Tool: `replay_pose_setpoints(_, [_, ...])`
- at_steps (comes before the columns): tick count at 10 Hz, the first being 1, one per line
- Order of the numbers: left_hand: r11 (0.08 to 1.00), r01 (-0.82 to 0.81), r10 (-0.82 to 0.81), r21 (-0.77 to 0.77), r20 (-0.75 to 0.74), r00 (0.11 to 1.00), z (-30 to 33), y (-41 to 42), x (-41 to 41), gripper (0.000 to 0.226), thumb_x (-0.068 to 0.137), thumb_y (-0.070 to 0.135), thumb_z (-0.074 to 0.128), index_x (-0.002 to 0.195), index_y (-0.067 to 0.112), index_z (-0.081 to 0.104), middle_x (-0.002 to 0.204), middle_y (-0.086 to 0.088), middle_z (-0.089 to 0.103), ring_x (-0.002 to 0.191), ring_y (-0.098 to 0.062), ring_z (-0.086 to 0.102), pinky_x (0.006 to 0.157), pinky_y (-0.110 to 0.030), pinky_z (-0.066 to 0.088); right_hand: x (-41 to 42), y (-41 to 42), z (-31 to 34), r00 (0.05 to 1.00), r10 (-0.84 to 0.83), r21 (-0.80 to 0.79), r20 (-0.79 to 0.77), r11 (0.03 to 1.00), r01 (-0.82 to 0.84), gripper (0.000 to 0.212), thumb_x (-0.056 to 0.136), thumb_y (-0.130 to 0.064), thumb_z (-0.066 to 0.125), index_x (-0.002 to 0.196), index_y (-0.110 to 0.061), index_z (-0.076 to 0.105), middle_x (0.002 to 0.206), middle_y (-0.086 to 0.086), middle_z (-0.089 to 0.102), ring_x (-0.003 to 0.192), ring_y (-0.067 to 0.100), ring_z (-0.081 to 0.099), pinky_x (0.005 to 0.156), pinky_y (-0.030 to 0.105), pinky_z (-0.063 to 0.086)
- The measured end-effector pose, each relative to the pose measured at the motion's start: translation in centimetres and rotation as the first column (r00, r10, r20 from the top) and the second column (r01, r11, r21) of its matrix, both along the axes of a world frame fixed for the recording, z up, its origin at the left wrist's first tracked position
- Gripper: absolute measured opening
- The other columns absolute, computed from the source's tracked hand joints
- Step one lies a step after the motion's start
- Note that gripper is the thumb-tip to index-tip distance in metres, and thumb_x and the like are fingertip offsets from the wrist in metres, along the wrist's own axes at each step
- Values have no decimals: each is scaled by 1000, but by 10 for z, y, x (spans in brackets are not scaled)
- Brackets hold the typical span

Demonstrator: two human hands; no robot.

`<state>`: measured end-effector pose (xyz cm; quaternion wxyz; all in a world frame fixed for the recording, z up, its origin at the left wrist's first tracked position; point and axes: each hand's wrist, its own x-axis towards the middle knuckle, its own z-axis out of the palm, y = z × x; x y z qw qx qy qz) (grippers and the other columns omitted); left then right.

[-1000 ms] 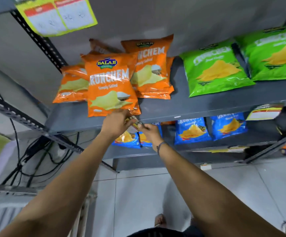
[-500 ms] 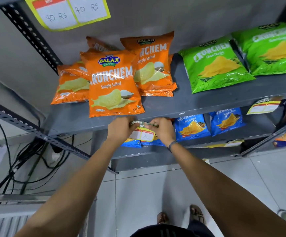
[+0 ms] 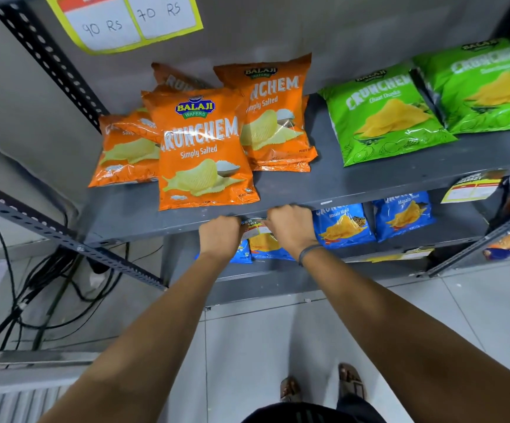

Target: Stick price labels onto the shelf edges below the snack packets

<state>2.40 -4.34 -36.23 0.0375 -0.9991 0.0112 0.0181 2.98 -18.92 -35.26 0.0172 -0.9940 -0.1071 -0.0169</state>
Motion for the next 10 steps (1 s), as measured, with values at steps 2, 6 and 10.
replay_pose_setpoints(2, [999, 6, -8, 43, 38, 999, 7, 0, 3, 17, 93, 22, 53, 91, 15, 69, 85, -11, 72, 81, -34, 68, 59, -25, 36, 5, -8, 3, 999, 10, 170, 47, 985, -18, 24, 87, -29, 61, 74, -9, 67, 74, 15, 71, 72, 35, 66, 59, 28, 38])
replay_pose_setpoints(6, [1000, 9, -7, -14, 98, 995, 21, -7, 3, 49, 90, 56, 46, 71, 14, 64, 68, -8, 65, 72, -30, 66, 58, -26, 35, 5, -11, 9, 999, 14, 176, 30, 984, -19, 30, 90, -38, 57, 84, -9, 65, 83, 15, 71, 79, 34, 66, 60, 28, 40])
replay_pose_setpoints(10, [952, 280, -164, -126, 562, 811, 79, -13, -13, 26, 92, 32, 49, 96, 10, 62, 90, -10, 68, 82, -31, 62, 52, -34, 48, -25, -19, 44, 906, -128, 505, 404, 857, -103, 16, 90, -23, 59, 90, -9, 65, 87, 14, 69, 83, 33, 63, 56, 37, 54])
